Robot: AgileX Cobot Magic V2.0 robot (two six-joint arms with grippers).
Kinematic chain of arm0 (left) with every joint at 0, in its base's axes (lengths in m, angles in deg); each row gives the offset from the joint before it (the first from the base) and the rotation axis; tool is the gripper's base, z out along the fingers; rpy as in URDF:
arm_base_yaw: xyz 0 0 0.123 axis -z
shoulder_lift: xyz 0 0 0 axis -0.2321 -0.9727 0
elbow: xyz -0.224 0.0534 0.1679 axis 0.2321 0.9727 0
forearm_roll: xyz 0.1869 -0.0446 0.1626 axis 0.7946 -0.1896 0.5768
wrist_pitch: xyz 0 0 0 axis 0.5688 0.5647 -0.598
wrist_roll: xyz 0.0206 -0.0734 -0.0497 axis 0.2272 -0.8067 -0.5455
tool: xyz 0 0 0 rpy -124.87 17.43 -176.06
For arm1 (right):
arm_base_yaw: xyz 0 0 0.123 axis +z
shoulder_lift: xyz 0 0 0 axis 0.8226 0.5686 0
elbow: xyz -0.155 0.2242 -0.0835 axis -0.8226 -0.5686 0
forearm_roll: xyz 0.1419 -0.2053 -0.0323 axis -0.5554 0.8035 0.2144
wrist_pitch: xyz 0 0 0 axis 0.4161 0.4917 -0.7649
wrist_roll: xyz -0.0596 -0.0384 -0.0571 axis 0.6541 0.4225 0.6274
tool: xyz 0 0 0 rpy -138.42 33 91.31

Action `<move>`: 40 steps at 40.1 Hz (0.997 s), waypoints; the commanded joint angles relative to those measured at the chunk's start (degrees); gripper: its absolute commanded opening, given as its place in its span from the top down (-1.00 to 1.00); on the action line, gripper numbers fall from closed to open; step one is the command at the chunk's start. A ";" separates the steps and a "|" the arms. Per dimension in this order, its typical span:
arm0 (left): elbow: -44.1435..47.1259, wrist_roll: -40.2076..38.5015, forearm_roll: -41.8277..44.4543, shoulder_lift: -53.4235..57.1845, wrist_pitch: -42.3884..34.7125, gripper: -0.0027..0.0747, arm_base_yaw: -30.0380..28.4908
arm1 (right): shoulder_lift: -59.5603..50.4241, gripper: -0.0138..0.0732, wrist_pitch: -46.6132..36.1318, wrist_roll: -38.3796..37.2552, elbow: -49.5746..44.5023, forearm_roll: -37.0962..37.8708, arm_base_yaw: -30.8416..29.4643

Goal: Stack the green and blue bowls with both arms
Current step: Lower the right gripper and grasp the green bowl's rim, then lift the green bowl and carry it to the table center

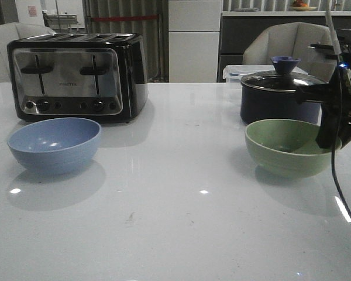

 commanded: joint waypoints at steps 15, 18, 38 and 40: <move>-1.62 0.11 -0.71 0.16 -3.67 -0.66 0.56 | -8.57 0.45 5.00 1.55 9.10 -0.18 6.78; -1.62 0.11 -0.71 0.16 -3.67 -0.66 0.56 | -8.69 0.45 5.86 2.18 9.67 -0.18 10.17; -1.62 0.11 -0.71 0.16 -3.67 -0.66 0.56 | -0.81 0.45 2.49 2.65 8.85 -0.13 27.90; -1.62 0.11 -0.71 0.16 -3.67 -0.66 0.56 | 0.24 0.45 2.21 2.65 8.85 -0.13 27.90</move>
